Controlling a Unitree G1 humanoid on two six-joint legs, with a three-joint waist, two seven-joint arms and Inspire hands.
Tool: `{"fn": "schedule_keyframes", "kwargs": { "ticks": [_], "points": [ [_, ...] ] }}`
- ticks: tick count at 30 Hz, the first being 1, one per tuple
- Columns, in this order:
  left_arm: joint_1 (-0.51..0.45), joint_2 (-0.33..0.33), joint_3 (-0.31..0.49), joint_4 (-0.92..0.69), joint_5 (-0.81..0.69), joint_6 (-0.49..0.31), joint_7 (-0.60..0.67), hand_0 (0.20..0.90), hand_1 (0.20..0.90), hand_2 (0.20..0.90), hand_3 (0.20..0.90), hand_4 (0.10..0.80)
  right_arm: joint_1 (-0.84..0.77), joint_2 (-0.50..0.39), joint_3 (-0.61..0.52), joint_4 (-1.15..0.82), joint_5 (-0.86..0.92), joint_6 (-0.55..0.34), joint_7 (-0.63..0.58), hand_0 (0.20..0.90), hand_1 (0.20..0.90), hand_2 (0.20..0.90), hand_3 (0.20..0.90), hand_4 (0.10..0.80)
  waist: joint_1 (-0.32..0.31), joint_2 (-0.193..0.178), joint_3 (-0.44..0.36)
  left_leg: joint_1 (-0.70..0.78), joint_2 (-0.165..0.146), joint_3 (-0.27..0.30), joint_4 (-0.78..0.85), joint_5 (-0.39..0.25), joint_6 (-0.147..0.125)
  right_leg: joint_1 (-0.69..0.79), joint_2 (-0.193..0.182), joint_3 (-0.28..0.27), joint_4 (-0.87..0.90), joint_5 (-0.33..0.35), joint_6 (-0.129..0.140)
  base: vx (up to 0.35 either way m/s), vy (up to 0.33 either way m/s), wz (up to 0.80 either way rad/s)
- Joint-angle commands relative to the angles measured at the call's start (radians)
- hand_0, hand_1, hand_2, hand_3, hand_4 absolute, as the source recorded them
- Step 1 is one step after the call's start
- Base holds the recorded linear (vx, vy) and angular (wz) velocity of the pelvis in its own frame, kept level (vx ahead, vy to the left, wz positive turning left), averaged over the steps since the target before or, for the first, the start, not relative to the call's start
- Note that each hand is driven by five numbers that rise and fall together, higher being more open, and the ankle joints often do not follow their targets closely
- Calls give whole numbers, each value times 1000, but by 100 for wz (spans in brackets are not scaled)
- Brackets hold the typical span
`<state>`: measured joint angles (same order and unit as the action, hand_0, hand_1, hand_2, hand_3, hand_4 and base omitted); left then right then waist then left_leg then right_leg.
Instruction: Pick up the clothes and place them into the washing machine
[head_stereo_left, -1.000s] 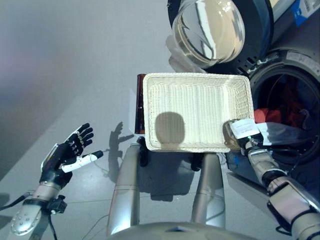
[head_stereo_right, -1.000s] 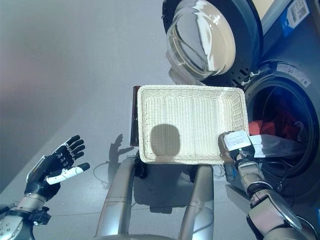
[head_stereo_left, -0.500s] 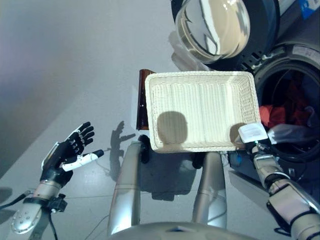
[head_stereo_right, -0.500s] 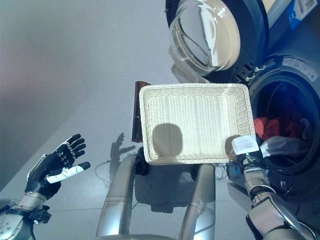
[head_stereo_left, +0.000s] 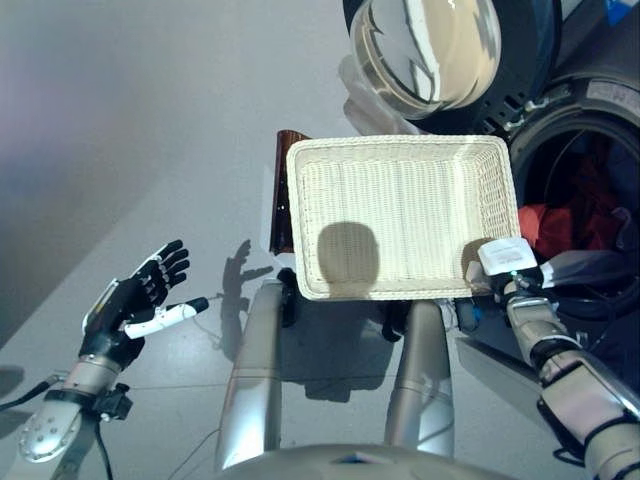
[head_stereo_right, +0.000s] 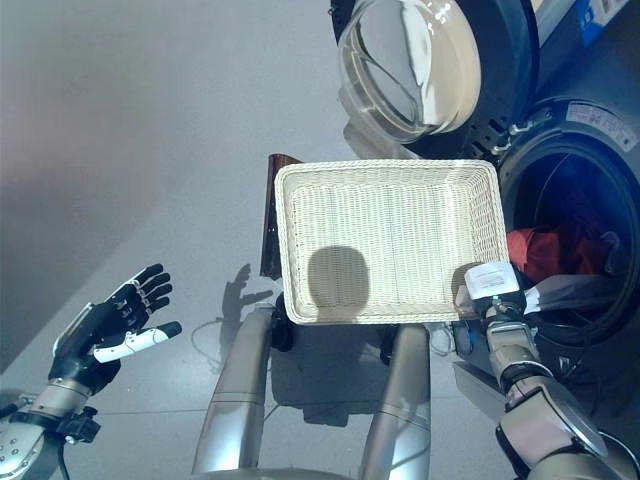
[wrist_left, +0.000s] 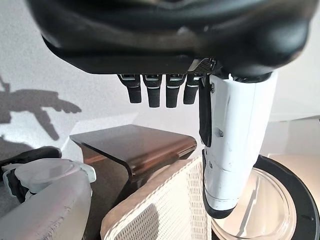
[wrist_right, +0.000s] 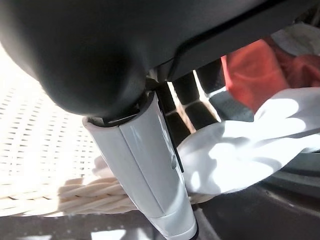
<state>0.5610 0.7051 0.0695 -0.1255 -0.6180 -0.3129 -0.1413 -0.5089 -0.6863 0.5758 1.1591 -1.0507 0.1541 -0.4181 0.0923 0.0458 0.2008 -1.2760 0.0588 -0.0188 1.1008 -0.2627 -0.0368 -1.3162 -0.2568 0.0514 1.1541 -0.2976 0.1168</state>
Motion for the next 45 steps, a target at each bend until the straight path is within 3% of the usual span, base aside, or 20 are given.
{"fn": "schedule_keyframes", "kwargs": {
  "ticks": [1,5,7,10,15,24,33,37,40,45],
  "points": [
    [-9,-46,88,-33,3,-84,28,900,900,900,900,800,22,-95,-59,-58,14,32,-51,200,200,200,200,300,-25,16,-41,16,49,-9,-159,91,-19,9,-12,11,-77,60,-14,15,12,-3],
    [-9,-62,88,-23,10,-82,38,900,900,900,900,800,49,-103,-133,-144,63,26,-84,200,200,200,200,300,-34,11,-45,28,53,-9,-173,93,-18,20,-10,8,-90,65,-13,3,5,1],
    [-5,-85,95,-11,15,-84,48,900,900,900,900,800,122,-115,-249,-302,117,11,-128,200,200,200,200,300,-46,5,-47,42,57,-5,-190,96,-16,32,-8,4,-107,75,-11,11,14,2],
    [-12,-86,85,10,18,-90,47,900,900,900,900,800,153,-124,-360,-332,218,-13,-186,200,200,200,200,300,-52,1,-50,58,59,-6,-215,102,-14,50,-6,-3,-131,83,-6,26,9,-10],
    [-14,-71,73,24,12,-94,37,900,900,900,900,800,140,-95,-420,-337,382,-92,-228,200,200,200,200,300,-52,-5,-58,94,62,-2,-271,116,-14,87,-6,-13,-184,105,1,15,9,-7],
    [-21,-28,53,34,-16,-115,19,900,900,900,900,800,50,-52,-416,-167,644,-225,-246,200,200,200,200,300,-40,-10,-64,180,56,3,-403,160,-16,187,-18,-22,-310,147,9,13,3,1],
    [-43,0,25,36,-38,-126,1,900,900,900,900,800,-16,-52,-378,-50,770,-290,-209,200,200,200,200,300,-27,-11,-62,267,39,1,-500,195,-21,285,-28,-41,-410,172,23,41,7,1],
    [-64,-15,14,41,-56,-123,13,900,900,900,900,800,-46,10,-546,-17,1058,-368,-229,200,200,200,200,300,-26,-10,-59,280,31,0,-507,197,-20,300,-29,-43,-420,175,26,25,6,1],
    [-78,-18,7,55,-61,-121,22,900,900,900,900,800,-51,33,-579,-6,1152,-400,-210,200,200,200,200,300,-23,-10,-56,277,29,-1,-502,197,-22,297,-29,-40,-417,174,24,0,0,0],
    [-84,-39,22,59,-64,-99,23,900,900,900,900,800,-55,123,-655,-33,1476,-502,-65,200,200,200,200,300,-19,-12,-52,273,35,6,-500,196,-24,295,-33,-41,-417,175,22,0,0,0]
  ]
}}
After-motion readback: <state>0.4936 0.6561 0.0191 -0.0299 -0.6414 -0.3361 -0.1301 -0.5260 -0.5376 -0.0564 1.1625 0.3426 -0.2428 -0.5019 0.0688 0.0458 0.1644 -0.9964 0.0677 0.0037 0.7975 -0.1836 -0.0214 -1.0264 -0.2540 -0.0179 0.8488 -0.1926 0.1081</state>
